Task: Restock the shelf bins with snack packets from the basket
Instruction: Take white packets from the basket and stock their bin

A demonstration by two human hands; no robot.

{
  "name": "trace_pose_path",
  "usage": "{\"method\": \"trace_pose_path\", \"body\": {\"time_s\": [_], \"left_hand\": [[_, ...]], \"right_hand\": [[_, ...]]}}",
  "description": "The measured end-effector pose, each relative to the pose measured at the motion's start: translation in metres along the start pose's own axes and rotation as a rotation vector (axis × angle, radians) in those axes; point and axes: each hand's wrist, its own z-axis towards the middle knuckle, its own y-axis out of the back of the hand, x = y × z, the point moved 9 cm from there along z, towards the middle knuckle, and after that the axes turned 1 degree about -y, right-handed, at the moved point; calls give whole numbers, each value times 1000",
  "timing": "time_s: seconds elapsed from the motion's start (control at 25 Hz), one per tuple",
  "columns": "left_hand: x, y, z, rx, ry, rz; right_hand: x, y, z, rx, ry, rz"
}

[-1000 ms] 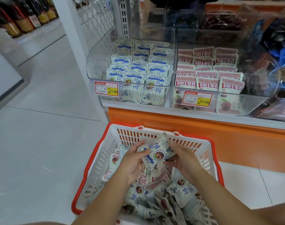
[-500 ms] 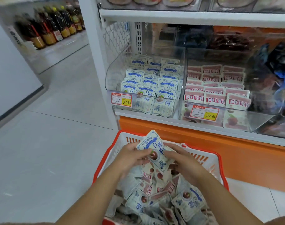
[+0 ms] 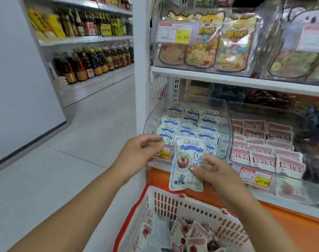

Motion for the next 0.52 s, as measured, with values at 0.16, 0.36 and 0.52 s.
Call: {"method": "trace_pose_path", "body": {"time_s": [0.16,0.36,0.52], "left_hand": [[1,49,36,-297,-122,286],[11,46,60,-321,-191,395],[16,48,74,-314,-229,338]], "right_hand": [[63,30,78,-276,86,-100],[73,39,212,-375,-6,-263],[77,38,273,-407,26,-363]]}}
